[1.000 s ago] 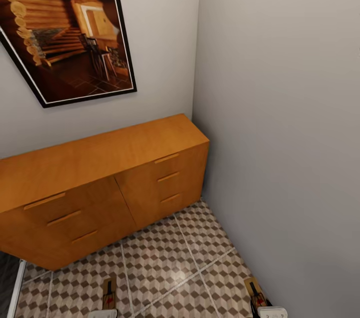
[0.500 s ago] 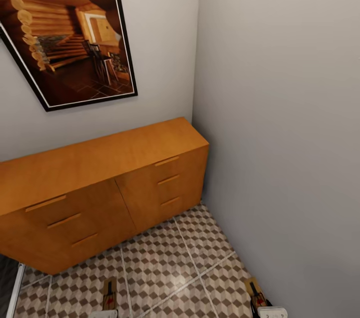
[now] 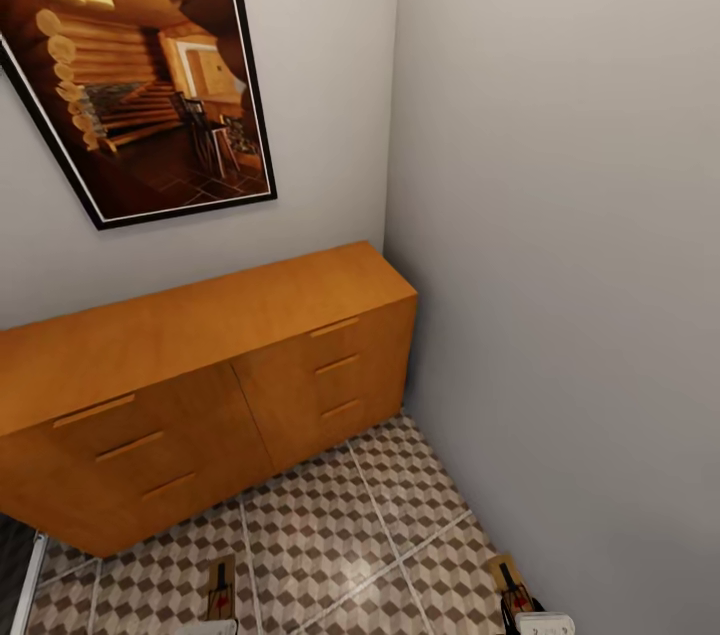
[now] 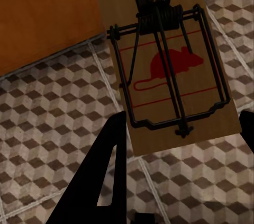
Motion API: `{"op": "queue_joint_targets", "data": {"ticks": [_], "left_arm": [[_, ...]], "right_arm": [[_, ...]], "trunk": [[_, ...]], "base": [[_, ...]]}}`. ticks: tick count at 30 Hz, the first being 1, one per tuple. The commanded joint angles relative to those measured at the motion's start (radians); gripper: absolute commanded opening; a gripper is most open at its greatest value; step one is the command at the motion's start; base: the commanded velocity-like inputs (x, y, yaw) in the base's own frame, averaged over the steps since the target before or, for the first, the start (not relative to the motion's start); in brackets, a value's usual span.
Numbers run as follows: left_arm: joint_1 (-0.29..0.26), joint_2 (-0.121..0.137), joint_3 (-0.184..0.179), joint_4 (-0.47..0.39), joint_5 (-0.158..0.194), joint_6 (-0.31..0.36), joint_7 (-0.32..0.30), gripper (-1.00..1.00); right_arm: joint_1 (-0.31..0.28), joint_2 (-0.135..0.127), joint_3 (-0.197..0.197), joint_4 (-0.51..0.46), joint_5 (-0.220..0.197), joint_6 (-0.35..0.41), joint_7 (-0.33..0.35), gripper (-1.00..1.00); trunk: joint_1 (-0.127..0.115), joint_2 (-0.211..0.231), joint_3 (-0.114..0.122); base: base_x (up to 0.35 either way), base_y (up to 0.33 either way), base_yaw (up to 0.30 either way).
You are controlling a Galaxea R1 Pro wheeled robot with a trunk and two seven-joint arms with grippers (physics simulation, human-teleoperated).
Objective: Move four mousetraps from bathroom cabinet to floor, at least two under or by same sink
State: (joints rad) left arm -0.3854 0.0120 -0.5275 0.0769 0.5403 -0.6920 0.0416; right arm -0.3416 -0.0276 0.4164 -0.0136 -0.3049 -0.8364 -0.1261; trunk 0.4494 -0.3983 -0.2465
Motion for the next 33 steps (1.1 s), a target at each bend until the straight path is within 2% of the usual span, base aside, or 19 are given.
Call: {"op": "queue_joint_targets", "data": {"ticks": [1, 33], "left_arm": [[-0.001, -0.001, -0.008, 0.003, 0.0, -0.004, 0.006, -1.0], [-0.001, -0.001, -0.008, 0.003, 0.0, -0.004, 0.006, -1.0]], "right_arm": [[0.0, 0.0, 0.009, 0.0, -0.003, -0.001, -0.007, -1.0], [0.0, 0.0, 0.008, 0.0, -0.003, -0.002, -0.007, -1.0]], "trunk": [[0.001, -0.002, 0.0], [0.001, -0.002, 0.05]], "base": [[0.0, 0.0, 0.0], [0.0, 0.0, 0.0]]}}
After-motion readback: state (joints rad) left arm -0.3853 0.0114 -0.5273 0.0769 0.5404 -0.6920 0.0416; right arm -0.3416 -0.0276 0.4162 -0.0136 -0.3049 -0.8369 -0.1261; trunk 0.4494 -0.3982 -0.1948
